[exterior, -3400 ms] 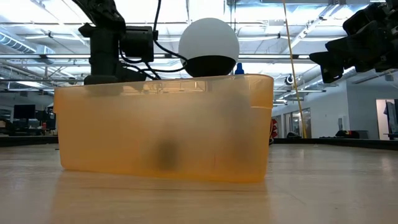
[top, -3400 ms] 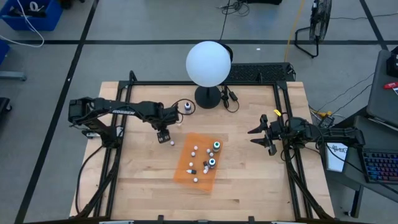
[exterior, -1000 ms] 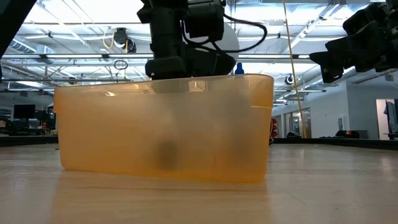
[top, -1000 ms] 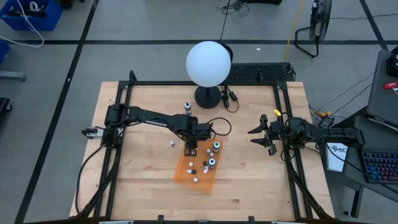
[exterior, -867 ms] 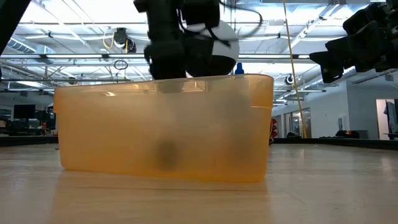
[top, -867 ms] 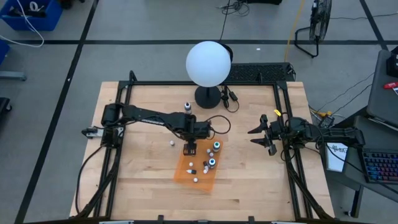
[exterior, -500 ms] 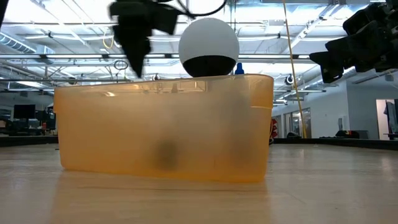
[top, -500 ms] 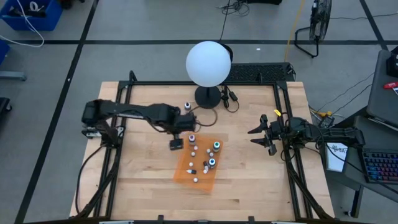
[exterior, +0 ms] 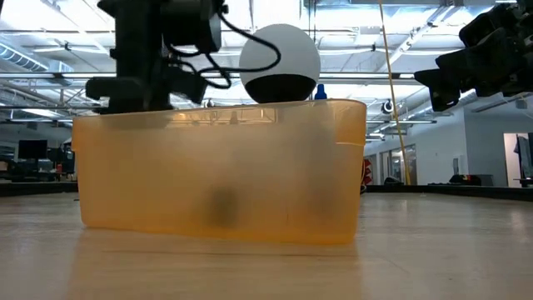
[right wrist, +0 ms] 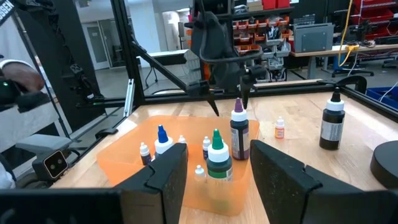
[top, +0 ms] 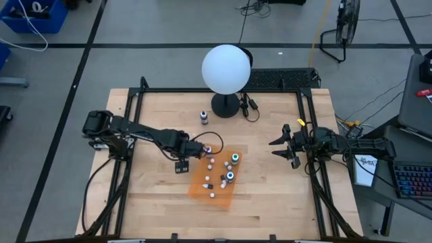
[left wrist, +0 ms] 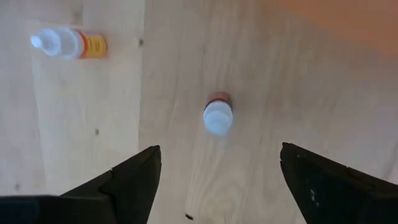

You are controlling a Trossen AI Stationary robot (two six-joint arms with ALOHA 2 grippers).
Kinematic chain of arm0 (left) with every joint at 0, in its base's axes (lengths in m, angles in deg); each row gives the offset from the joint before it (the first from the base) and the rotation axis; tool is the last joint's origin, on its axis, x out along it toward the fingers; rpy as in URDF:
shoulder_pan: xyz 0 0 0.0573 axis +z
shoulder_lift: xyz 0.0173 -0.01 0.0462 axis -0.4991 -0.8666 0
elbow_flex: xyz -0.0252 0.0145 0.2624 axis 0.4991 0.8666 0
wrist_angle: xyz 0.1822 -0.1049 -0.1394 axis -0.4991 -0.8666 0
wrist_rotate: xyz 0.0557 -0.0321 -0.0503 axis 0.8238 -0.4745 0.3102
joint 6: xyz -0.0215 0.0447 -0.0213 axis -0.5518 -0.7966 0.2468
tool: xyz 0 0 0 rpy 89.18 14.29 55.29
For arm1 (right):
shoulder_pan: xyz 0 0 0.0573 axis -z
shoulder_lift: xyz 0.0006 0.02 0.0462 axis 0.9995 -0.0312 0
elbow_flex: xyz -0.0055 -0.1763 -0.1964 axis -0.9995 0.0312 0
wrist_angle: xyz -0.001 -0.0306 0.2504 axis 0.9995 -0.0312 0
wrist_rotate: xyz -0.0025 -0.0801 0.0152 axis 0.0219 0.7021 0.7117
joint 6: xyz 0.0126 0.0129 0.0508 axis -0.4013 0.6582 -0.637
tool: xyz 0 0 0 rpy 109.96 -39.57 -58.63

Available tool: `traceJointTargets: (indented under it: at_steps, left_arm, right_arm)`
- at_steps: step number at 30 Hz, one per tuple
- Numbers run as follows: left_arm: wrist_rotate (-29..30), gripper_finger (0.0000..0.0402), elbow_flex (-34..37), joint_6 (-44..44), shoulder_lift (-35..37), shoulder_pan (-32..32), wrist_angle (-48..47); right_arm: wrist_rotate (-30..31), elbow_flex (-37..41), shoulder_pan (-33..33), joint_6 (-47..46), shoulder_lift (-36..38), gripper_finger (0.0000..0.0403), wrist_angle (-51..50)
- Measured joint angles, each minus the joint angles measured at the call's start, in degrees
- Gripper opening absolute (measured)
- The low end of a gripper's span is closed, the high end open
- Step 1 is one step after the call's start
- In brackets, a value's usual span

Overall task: Pick & Place food coloring
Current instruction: Put the dark red food coloring bottle into the orange bin

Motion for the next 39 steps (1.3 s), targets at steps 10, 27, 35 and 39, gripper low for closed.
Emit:
traceJointTargets:
  at_steps: [10,27,35,39]
  left_arm:
    - [-1.2,0.0315,5.7,-1.3,0.0,2.0,10.8]
    - [-3.4,0.0306,9.2,-2.3,0.0,3.3,16.7]
    - [-3.6,0.0283,9.2,-2.8,0.0,3.3,16.7]
    - [-3.6,0.0267,9.2,-2.9,0.0,3.3,16.7]
  right_arm:
    - [0.0,0.0,0.0,0.0,0.0,0.0166,0.0]
    - [0.0,0.0,0.0,0.0,0.0,0.0163,0.0]
    - [0.0,0.0,0.0,0.0,0.0,0.0166,0.0]
    - [0.0,0.0,0.0,0.0,0.0,0.0164,0.0]
